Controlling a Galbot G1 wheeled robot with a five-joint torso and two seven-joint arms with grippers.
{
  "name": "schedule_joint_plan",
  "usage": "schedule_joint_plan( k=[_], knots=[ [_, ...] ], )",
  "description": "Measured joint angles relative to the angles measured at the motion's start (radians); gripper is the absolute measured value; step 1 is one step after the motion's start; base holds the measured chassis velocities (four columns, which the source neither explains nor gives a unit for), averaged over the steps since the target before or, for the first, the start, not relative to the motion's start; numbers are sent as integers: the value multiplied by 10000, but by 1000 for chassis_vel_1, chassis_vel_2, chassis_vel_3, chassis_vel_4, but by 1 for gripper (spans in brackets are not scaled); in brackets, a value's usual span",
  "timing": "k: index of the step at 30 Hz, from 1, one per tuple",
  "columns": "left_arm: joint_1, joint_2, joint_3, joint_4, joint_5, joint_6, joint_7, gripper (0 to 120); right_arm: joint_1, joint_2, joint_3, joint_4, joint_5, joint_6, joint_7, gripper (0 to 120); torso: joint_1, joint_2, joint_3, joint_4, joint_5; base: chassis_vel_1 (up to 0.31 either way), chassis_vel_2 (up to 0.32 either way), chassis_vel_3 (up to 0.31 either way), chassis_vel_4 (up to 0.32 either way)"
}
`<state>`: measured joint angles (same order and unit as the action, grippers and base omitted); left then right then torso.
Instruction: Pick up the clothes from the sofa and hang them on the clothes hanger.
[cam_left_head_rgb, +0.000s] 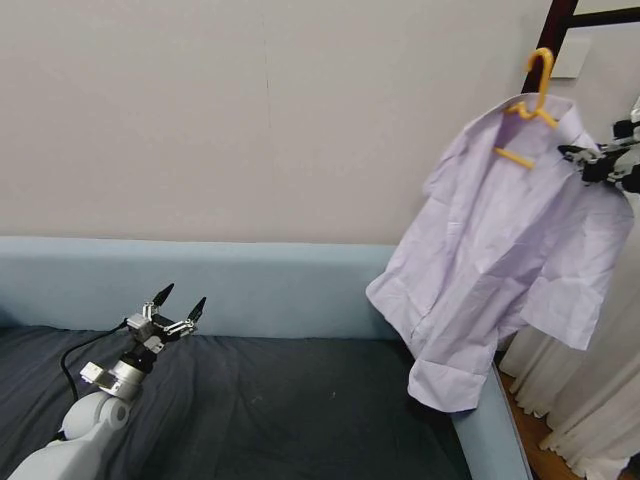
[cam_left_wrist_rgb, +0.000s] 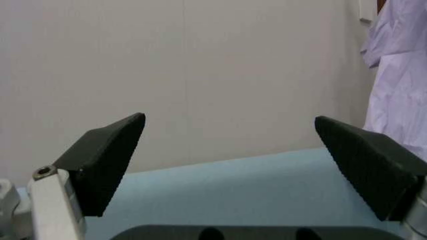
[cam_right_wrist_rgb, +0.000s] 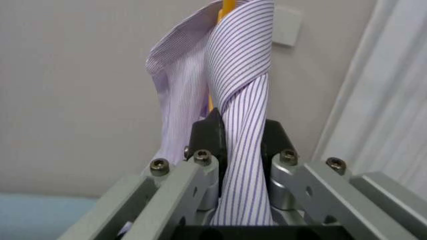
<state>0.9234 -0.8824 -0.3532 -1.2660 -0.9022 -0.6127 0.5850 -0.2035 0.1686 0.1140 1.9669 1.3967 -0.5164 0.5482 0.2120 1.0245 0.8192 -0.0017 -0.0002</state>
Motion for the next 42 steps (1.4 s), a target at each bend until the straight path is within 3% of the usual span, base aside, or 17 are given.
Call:
schedule_joint_plan(
  k=[3,14,24,26,30,42],
  knots=[
    [76,63,-54,-59,20,-29,3,100,236,449,-239,-675,-753,279,519,8,0,0,1,4,1,0,0,0,0],
    [215,102,-223,-264,202,-31,-139,100,710,1482,-740,-1992,-2203,393,568,8,0,0,1,1,4,0,0,0,0],
    [312,53,-320,-273,381,-28,-249,100,3090,2886,-2713,-3219,-3049,295,322,8,0,-1,2,3,-3,0,0,0,0],
    [368,68,-424,-255,407,-59,-271,100,4474,3874,-3850,-4091,-3429,156,877,8,1,-1,2,5,-2,0,0,0,0],
    [436,116,-522,-70,405,-200,-256,100,5207,4780,-4359,-4728,-3243,-77,2156,8,1,-1,2,3,-2,0,0,0,0],
    [308,-13,-426,160,437,-290,-221,100,5826,6178,-4588,-6274,-2717,45,3651,8,1,-2,2,3,-1,0,0,0,0]
  ],
)
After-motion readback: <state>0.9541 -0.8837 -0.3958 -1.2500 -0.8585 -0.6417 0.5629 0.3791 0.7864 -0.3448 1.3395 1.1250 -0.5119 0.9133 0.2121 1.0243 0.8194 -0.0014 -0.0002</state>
